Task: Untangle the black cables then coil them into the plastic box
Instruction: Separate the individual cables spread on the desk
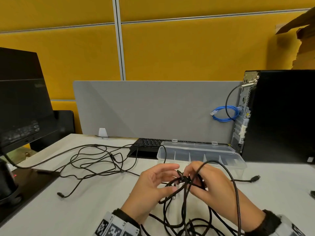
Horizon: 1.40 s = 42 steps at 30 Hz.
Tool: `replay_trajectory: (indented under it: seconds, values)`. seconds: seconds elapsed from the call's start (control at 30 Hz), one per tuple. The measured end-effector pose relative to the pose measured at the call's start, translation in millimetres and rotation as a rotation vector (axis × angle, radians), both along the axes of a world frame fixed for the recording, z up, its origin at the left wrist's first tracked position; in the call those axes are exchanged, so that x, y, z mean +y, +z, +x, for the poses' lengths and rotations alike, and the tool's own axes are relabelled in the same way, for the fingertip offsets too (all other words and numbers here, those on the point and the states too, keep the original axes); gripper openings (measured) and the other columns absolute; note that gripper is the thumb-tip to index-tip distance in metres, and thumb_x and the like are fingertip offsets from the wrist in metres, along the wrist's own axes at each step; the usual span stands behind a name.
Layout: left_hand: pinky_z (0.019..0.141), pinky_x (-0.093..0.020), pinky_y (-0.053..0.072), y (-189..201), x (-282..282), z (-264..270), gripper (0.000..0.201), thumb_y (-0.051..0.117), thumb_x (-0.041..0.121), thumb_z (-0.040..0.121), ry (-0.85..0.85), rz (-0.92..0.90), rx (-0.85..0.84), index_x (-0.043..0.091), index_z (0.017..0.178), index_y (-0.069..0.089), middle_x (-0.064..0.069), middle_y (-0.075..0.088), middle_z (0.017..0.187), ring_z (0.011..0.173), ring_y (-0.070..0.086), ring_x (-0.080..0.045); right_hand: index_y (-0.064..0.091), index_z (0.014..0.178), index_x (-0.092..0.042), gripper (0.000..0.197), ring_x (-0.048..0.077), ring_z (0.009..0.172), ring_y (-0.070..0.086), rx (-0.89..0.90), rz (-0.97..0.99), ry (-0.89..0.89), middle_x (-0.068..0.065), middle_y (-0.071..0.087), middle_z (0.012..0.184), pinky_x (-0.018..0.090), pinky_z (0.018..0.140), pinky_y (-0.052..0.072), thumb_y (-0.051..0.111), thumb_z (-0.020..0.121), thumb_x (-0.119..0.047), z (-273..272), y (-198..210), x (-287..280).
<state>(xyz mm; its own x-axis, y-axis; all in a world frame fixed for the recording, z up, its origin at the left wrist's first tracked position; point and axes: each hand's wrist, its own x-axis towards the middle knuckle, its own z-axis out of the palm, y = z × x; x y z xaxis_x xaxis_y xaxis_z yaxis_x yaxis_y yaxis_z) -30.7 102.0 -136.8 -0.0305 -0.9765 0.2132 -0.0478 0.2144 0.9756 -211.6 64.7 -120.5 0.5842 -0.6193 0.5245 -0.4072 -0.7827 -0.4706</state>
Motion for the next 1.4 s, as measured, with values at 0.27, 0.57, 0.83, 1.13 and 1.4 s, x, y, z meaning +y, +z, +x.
replay_trajectory:
  seconds: [0.27,0.57,0.83,1.13,1.4]
  values:
    - [0.071,-0.030,0.058,5.3,-0.8,5.6,0.036,0.055,-0.013,0.083,0.182,-0.087,0.037,0.017,0.098,0.068,-0.002,0.074,0.092,0.084,0.070,-0.016,0.061,0.094,-0.026,0.009,0.004,0.047,0.040,-0.138,0.355,0.009,-0.006,0.043,0.049,0.017,0.053,0.036,0.058,0.090,-0.019,-5.5,1.6,-2.9]
    - [0.068,-0.027,0.058,6.8,-2.2,13.3,0.034,0.044,-0.011,0.090,0.286,-0.061,0.107,0.015,0.101,0.063,-0.001,0.074,0.090,0.078,0.070,-0.014,0.064,0.075,-0.043,0.015,0.000,0.079,0.053,-0.024,0.176,-0.129,-0.020,0.062,0.070,0.015,0.074,0.040,0.055,0.086,-0.042,-13.7,11.6,-1.2]
    - [0.061,-0.032,0.056,10.4,5.2,9.4,0.021,0.051,0.007,0.089,-0.041,0.164,0.365,0.002,0.108,0.058,-0.012,0.067,0.080,0.070,0.068,-0.022,0.058,0.101,-0.062,0.019,-0.001,0.095,0.057,0.220,0.129,0.099,-0.017,0.066,0.097,0.020,0.084,0.046,0.050,0.085,-0.055,3.5,1.9,7.4]
    - [0.050,-0.026,0.049,17.8,7.6,7.2,0.028,0.054,0.005,0.080,-0.103,0.013,0.426,0.003,0.108,0.055,-0.007,0.064,0.078,0.041,0.041,-0.010,0.051,0.107,-0.047,0.020,0.000,0.083,0.056,0.088,0.172,-0.039,-0.030,0.056,0.101,0.016,0.074,0.048,0.049,0.092,-0.033,-15.3,30.3,-11.1]
    - [0.042,-0.022,0.042,25.0,8.7,16.2,0.022,0.043,0.013,0.089,-0.083,0.035,0.466,0.003,0.102,0.058,-0.006,0.056,0.067,0.037,0.037,-0.008,0.057,0.078,-0.019,0.023,0.010,0.047,0.052,0.271,0.433,0.186,-0.007,0.050,0.059,0.021,0.051,0.046,0.045,0.096,-0.027,14.6,72.7,-22.1]
